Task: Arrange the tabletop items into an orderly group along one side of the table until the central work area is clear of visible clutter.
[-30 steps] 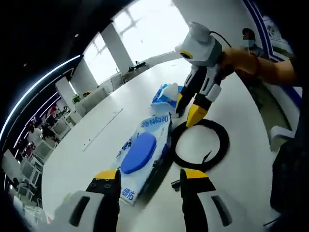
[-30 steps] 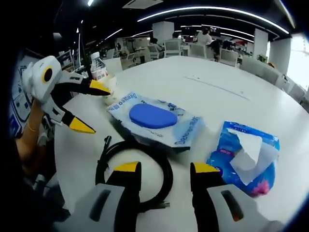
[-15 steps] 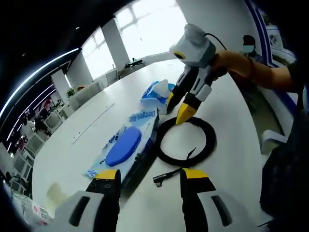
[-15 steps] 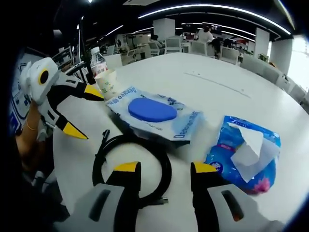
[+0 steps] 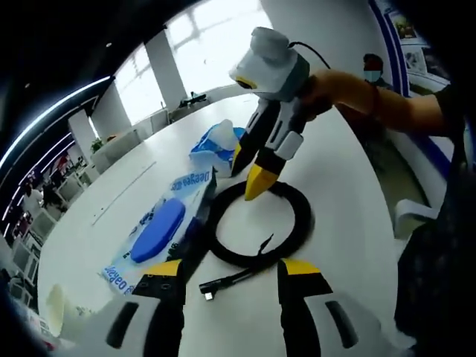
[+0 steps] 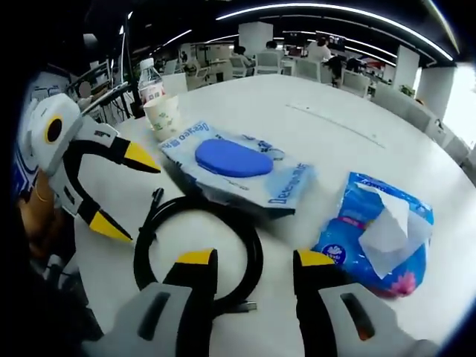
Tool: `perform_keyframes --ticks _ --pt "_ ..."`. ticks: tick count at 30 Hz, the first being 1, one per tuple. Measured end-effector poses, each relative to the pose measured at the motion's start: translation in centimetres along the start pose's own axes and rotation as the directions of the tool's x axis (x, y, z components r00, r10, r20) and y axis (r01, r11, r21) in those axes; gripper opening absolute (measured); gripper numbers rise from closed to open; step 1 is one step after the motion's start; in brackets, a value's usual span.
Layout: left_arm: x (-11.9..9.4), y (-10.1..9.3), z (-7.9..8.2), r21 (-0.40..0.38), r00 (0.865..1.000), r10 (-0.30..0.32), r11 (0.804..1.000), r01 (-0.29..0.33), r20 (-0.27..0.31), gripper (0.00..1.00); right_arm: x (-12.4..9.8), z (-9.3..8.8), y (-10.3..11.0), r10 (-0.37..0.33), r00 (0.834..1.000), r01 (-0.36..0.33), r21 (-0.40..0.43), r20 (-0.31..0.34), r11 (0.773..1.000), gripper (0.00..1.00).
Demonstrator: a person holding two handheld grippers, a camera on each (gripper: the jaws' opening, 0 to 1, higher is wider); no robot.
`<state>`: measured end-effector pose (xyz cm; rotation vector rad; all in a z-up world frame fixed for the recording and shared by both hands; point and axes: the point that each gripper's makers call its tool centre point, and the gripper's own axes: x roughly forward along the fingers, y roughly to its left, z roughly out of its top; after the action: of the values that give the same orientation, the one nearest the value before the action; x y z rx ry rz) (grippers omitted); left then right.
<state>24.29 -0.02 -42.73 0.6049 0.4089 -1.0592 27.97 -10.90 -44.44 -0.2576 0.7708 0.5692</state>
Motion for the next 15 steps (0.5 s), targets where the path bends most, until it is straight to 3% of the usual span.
perform_keyframes --ticks 7,9,15 --pt "0.7 -0.5 0.0 -0.024 1.0 0.002 1.0 -0.002 0.001 0.49 0.3 -0.2 0.1 0.002 1.0 -0.002 -0.008 -0.008 1.0 0.39" --pt "1.1 -0.9 -0.3 -0.01 1.0 -0.005 1.0 0.005 -0.022 0.49 0.5 -0.3 0.1 0.001 1.0 -0.001 -0.008 -0.015 1.0 0.38" --pt "1.8 -2.4 -0.1 -0.07 0.997 -0.083 0.994 0.082 -0.006 0.49 0.7 -0.9 0.4 0.0 1.0 0.0 -0.008 -0.026 1.0 0.33"
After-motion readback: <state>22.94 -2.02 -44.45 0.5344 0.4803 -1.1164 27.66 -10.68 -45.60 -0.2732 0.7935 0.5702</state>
